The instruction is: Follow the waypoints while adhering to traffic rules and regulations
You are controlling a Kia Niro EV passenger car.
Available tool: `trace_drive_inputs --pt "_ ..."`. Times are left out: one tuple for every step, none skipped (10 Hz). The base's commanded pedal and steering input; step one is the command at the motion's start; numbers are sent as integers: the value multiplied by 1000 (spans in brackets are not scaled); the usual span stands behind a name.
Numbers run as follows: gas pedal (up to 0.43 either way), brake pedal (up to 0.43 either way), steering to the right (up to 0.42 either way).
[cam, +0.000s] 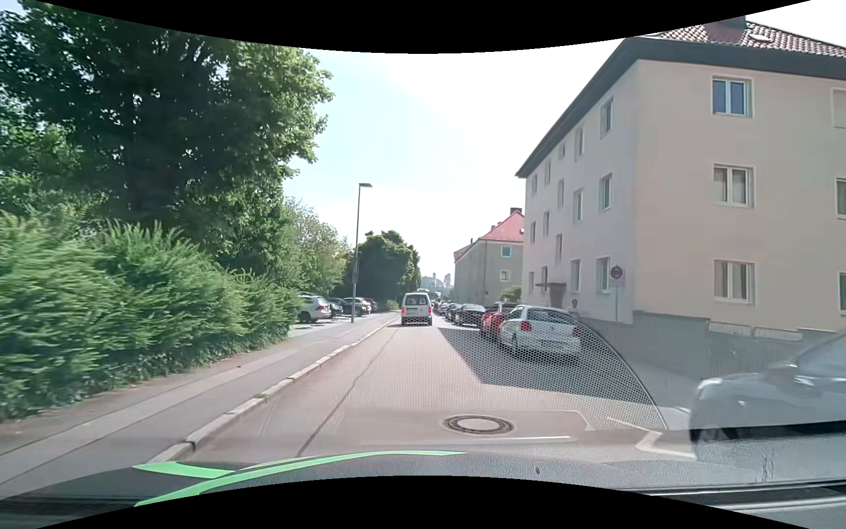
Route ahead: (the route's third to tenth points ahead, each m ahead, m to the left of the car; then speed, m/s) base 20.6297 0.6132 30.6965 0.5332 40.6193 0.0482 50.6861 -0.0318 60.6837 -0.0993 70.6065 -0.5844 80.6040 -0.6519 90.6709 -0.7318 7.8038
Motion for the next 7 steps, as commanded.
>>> trace_drive_inputs --pt "20 0 0" --pt "20 0 0" --pt "20 0 1" --pt "20 0 0" --pt "20 0 0" --pt "20 0 0" --pt "28 0 1"
